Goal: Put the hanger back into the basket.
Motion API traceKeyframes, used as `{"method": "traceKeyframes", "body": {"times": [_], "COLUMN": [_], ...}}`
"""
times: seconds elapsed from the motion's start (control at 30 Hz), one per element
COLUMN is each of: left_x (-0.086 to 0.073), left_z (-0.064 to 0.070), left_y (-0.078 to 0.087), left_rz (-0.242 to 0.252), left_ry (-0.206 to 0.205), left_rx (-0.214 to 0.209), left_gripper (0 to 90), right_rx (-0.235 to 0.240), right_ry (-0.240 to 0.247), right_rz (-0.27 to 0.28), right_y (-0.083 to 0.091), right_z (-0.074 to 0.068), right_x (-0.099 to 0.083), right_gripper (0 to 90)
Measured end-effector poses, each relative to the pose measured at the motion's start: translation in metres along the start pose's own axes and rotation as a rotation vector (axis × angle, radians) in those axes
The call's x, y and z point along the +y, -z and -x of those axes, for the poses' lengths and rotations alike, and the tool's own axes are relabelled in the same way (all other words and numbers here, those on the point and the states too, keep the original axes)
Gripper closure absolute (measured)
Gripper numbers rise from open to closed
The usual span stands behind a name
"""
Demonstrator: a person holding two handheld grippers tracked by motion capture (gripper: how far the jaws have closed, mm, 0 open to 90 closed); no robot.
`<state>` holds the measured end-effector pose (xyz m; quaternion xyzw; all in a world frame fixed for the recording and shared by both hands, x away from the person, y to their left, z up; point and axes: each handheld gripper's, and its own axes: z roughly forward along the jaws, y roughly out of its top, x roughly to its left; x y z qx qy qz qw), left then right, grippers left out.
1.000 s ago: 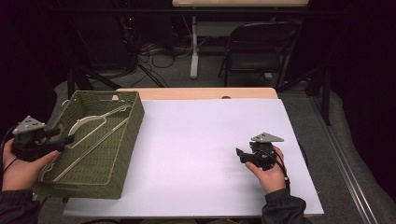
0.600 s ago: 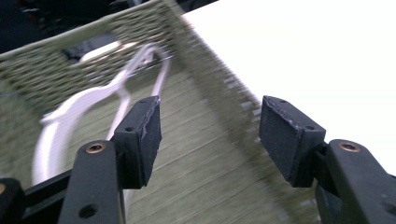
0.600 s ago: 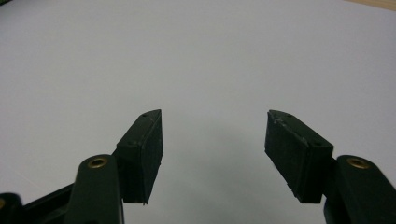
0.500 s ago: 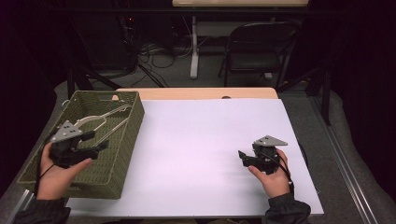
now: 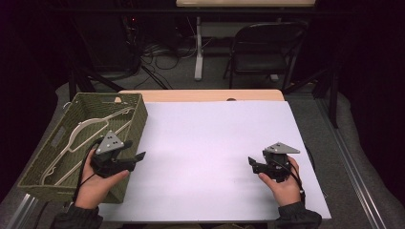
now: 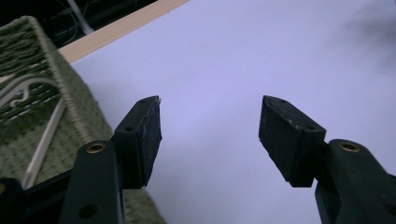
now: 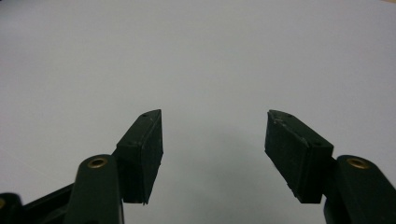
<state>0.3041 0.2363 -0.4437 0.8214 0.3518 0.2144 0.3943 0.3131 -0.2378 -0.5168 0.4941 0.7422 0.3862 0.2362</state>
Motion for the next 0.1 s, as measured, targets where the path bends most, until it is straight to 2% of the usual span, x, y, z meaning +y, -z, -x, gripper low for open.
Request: {"method": "traceKeyframes", "body": {"times": [0.03,0.1], "left_x": [0.0006,0.0024], "left_z": [0.0035,0.0106], "left_y": [-0.0017,-0.0032], "left_rz": [-0.009,-0.033], "left_ry": [-0.016,-0.073], "left_rx": [0.006,0.056], "left_gripper": [39.4,40.5], "right_rx": [-0.001,0.002], "right_ry": [-0.001,-0.003], "right_rz": [0.004,-0.003], "right_y": [-0.0005,-0.0009], "right_z": [0.0000,-0.0001], "right_x": [-0.0007,-0.0019], "right_gripper": [36.5,36.6]}}
